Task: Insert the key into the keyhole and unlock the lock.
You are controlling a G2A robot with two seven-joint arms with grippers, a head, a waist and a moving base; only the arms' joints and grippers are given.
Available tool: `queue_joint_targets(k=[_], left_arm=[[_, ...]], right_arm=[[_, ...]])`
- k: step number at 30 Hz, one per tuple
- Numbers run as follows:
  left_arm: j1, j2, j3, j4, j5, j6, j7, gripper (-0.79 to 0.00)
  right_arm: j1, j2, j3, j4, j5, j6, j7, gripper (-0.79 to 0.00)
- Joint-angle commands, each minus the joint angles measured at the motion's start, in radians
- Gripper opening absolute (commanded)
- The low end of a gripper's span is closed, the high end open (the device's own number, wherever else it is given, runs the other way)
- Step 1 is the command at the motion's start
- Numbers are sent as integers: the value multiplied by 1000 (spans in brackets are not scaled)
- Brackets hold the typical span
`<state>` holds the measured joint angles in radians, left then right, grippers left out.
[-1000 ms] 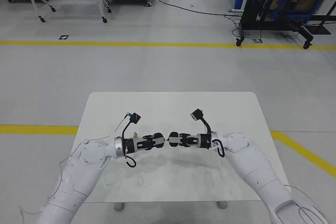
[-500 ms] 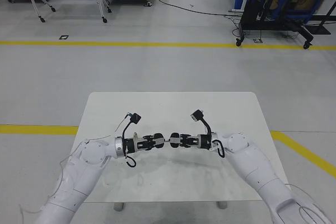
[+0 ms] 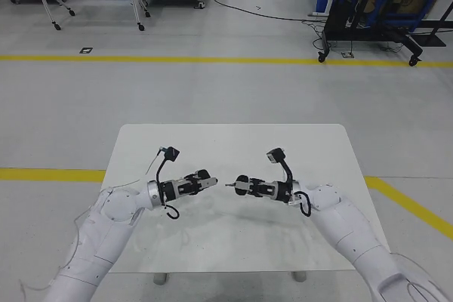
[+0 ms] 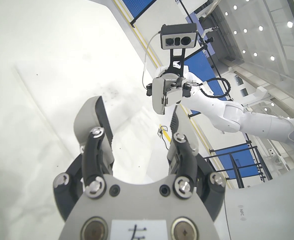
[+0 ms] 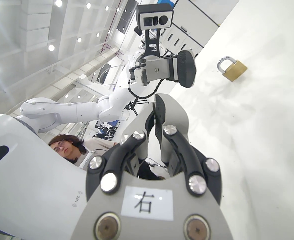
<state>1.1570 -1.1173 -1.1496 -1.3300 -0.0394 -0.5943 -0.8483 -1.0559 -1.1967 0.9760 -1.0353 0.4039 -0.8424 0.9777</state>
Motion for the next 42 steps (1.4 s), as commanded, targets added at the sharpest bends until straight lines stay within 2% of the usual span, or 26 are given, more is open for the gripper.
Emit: queue_joint_targets(k=[1, 5, 13, 15, 17, 20, 22, 24, 26, 27, 29, 33, 36, 42], left_arm=[[12, 3, -13, -10, -6, -3, 15, 0], [12, 3, -13, -10, -6, -3, 15, 0], [21, 6, -26, -31, 20, 17, 42, 0], [47, 17, -68, -82, 20, 38, 37, 0], [90, 37, -148, -153, 84, 59, 33, 0], [205, 66, -281, -317, 267, 111, 66, 0], [292, 80, -352, -430, 464, 184, 102, 0], [363, 86, -364, -516, 667, 262, 112, 0], [395, 88, -329, -543, 756, 273, 79, 0], [389, 89, -309, -528, 756, 252, 46, 0], [344, 88, -281, -464, 791, 271, 9, 0], [241, 73, -171, -358, 886, 358, 8, -191], [188, 61, -105, -309, 906, 375, 15, -308], [113, 47, -44, -235, 931, 411, 29, -391]], right_arm=[[-27, 17, 34, -19, 4, -33, -33, -785], [-102, 55, 87, -104, 1, -96, -96, -785], [-108, 58, 90, -111, 0, -101, -101, -785], [-108, 58, 90, -111, 0, -101, -101, -785], [-108, 58, 90, -111, 0, -101, -101, -785], [-108, 58, 90, -111, 0, -101, -101, -785], [-108, 58, 90, -111, 0, -101, -101, -785], [-108, 58, 90, -111, 0, -101, -101, -785], [-108, 58, 90, -111, 0, -101, -101, -785], [-108, 58, 90, -111, 0, -101, -101, -785], [-108, 58, 90, -111, 0, -101, -101, -785], [-108, 58, 90, -111, 0, -101, -101, -785], [-108, 58, 90, -111, 0, -101, -101, -785], [-108, 58, 90, -111, 0, -101, -101, -785]])
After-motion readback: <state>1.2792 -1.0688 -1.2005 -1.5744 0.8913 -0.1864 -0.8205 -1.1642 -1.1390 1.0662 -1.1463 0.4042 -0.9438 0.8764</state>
